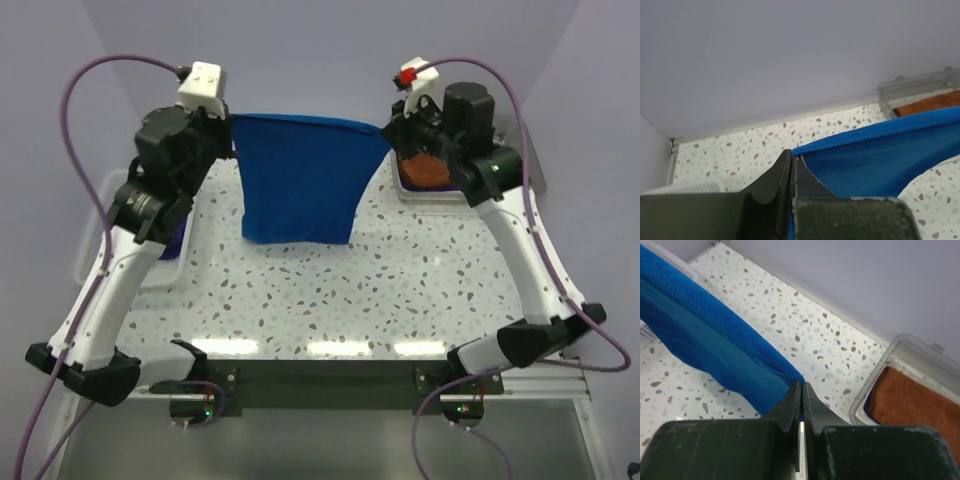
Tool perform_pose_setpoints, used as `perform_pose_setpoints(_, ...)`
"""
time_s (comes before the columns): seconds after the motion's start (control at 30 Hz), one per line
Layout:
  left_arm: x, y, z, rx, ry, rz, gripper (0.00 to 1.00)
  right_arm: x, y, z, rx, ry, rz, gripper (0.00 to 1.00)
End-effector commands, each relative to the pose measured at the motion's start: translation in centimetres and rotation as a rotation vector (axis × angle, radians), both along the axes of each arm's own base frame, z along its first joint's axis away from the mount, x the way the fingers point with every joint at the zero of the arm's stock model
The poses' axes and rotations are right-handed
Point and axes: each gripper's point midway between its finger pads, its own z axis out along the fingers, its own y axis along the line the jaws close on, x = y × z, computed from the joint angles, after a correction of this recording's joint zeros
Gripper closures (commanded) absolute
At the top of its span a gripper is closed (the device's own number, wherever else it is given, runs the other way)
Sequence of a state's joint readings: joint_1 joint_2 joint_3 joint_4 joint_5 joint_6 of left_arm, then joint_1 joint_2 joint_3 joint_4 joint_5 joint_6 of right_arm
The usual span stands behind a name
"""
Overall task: Fold and stack the towels
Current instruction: Flatten out the crumpled towel
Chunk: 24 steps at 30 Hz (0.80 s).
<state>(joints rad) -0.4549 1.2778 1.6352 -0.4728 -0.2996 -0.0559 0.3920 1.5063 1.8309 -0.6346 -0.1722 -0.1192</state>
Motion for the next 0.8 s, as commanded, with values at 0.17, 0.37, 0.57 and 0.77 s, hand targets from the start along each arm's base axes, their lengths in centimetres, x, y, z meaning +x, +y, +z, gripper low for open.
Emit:
perform_pose_setpoints(0.17, -12.8, 2.8, 16.9, -0.079, -0.418, -0.198, 1.0, -13.1, -4.5, 15.4, 0.051, -0.393, 0.099, 1.0)
perform_pose_setpoints(0.37, -16.5, 3.6, 20.3, -0.117, -0.502, -0.242, 1.0, -18.1, -5.6, 19.7, 0.102, -0.513, 0.143, 1.0)
perform_pose_setpoints(0.57, -17.2, 2.6, 20.2, -0.182, -0.461, -0.305, 1.0, -19.1, -5.6, 20.6, 0.131, -0.521, 0.159, 1.0)
perform_pose_setpoints(0.77, -11.0, 2.7, 16.5, -0.169, -0.316, -0.143, 1.0, -12.2, -5.7, 18.0, 0.103, -0.437, 0.0, 1.0)
